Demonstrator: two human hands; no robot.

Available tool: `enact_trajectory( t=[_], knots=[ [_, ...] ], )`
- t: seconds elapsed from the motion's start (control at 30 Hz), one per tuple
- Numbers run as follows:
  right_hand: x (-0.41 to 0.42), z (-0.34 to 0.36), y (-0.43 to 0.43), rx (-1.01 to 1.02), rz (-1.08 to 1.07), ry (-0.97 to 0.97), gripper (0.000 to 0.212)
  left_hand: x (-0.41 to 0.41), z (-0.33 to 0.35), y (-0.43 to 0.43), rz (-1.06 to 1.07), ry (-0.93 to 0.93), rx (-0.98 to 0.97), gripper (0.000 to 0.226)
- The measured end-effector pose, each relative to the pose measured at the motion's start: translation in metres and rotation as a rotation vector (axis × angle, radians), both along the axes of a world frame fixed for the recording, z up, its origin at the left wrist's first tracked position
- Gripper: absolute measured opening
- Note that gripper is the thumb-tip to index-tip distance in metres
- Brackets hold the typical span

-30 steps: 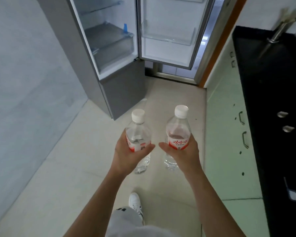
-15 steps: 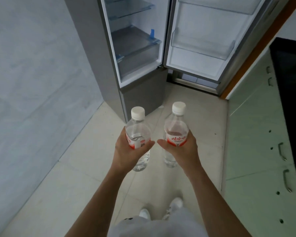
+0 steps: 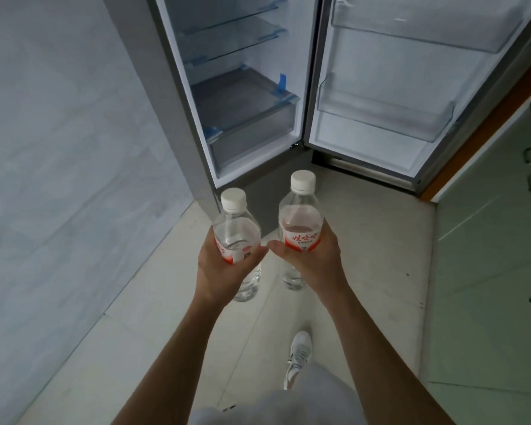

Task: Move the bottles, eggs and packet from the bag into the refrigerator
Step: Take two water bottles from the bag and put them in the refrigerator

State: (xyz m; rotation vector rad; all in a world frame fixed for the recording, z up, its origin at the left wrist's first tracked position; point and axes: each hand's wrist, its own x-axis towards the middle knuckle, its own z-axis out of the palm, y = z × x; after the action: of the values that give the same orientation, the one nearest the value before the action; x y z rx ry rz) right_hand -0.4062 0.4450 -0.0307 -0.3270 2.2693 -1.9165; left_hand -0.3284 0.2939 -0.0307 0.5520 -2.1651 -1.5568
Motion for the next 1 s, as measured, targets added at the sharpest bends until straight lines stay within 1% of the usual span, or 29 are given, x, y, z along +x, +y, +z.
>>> enact_trajectory(
  t=[0.07,0.23,0.37,0.5,0.6,0.73,0.8,0.87,1.0],
  knots=[
    [-0.035,0.007,0.002,-0.013,0.009,0.016,0.076,-0.035,0.005,0.004,0.029,0.016,0.023,0.073],
    [-0.117,0.013,0.011,-0.029,0.035,0.041,0.073,-0.112,0.016,0.011,0.068,0.049,0.009,0.077],
    [-0.160,0.006,0.010,-0.016,0.044,0.023,0.072,-0.147,0.013,0.007,0.087,0.026,0.000,0.073],
    [-0.191,0.001,-0.001,-0.012,0.084,-0.014,0.065,-0.171,0.010,-0.005,0.115,0.007,-0.018,0.068],
    [-0.215,-0.004,-0.015,-0.009,0.105,-0.015,0.065,-0.194,0.007,-0.019,0.136,-0.008,-0.030,0.069],
    [-0.249,-0.008,-0.038,0.012,0.113,0.012,0.072,-0.232,0.002,-0.042,0.160,-0.007,-0.025,0.073],
    [-0.270,-0.009,-0.050,0.022,0.102,0.011,0.067,-0.253,0.000,-0.055,0.159,-0.005,-0.010,0.074],
    [-0.292,-0.009,-0.066,0.017,0.099,0.005,0.064,-0.275,-0.002,-0.071,0.158,-0.014,0.008,0.068],
    [-0.336,-0.005,-0.105,0.015,0.088,0.005,0.064,-0.321,-0.002,-0.110,0.160,-0.044,0.035,0.066]
  ],
)
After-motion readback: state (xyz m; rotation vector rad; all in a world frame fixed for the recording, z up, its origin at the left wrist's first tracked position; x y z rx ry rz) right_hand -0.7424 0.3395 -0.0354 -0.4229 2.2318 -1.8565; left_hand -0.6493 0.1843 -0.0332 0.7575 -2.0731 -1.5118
